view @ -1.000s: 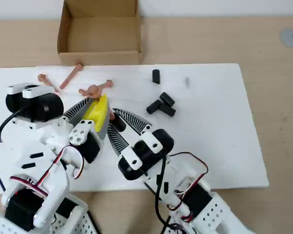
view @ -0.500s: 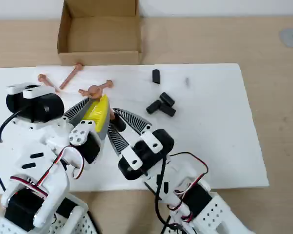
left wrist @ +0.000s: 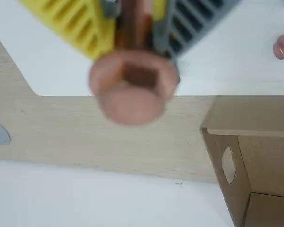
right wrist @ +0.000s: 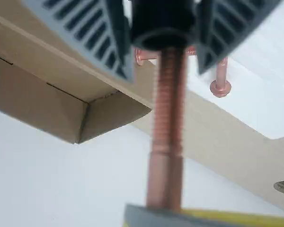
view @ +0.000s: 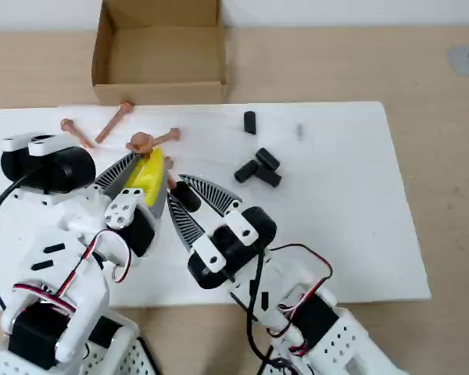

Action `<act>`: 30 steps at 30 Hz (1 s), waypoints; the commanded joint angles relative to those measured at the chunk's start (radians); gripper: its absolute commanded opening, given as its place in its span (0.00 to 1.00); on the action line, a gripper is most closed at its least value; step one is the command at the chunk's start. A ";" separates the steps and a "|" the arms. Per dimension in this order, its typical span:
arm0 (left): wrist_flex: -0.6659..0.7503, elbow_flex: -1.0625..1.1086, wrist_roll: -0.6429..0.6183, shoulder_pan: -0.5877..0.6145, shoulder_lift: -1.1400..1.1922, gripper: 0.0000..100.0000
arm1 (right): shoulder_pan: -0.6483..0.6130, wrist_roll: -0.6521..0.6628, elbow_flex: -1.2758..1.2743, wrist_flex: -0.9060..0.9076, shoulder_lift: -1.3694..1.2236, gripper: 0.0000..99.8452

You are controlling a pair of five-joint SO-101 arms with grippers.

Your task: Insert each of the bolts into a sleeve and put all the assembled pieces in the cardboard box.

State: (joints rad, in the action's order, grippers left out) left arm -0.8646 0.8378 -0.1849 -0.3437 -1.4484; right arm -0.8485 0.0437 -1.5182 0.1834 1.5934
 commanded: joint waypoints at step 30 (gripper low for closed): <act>-0.011 -0.048 0.020 -0.018 -0.008 0.01 | -0.038 0.002 0.099 -0.025 0.008 0.01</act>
State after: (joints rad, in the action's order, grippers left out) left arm -0.8723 0.8362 -0.1788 -0.3836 -1.4546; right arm -0.8684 0.0437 -1.5152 0.1834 1.5934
